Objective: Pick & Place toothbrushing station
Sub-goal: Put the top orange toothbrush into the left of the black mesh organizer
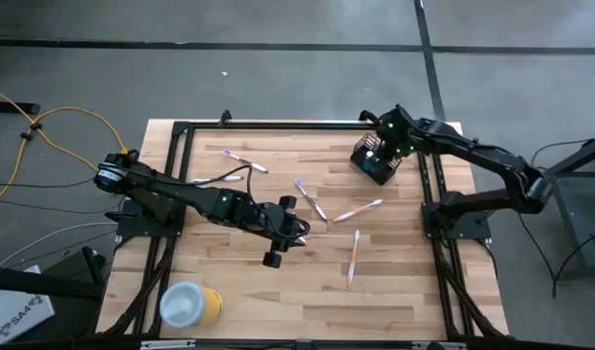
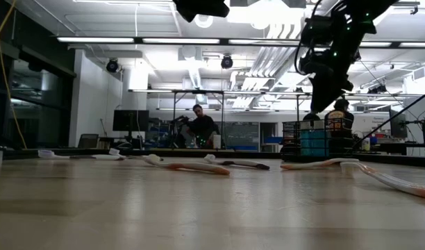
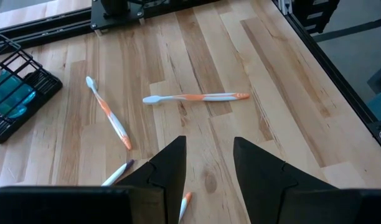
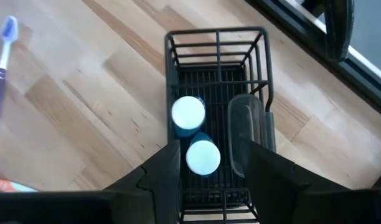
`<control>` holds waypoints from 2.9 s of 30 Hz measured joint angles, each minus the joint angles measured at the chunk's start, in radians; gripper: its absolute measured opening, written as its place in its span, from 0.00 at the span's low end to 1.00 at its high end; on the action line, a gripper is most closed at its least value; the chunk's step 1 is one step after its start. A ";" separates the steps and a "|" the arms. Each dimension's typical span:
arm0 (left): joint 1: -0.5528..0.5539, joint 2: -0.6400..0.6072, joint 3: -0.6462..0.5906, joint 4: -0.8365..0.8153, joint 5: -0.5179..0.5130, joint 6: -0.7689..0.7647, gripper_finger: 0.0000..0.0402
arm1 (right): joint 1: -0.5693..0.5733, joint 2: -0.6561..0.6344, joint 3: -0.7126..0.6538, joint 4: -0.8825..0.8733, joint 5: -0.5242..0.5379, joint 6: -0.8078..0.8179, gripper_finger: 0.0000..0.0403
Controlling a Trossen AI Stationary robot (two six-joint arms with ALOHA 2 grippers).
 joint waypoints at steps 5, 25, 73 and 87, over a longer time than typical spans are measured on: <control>0.000 0.000 0.000 0.000 0.000 -0.001 0.32 | 0.000 -0.040 0.000 0.012 -0.141 0.008 0.40; 0.003 -0.092 0.001 -0.001 -0.008 -0.004 0.32 | 0.238 -0.072 0.000 0.151 -0.319 -0.076 0.37; 0.003 -0.097 0.000 -0.017 -0.007 -0.026 0.32 | 0.944 0.038 -0.218 0.136 0.364 -0.119 0.37; 0.003 -0.097 0.000 -0.016 -0.007 -0.029 0.32 | 0.999 0.047 -0.368 0.381 0.455 -0.132 0.37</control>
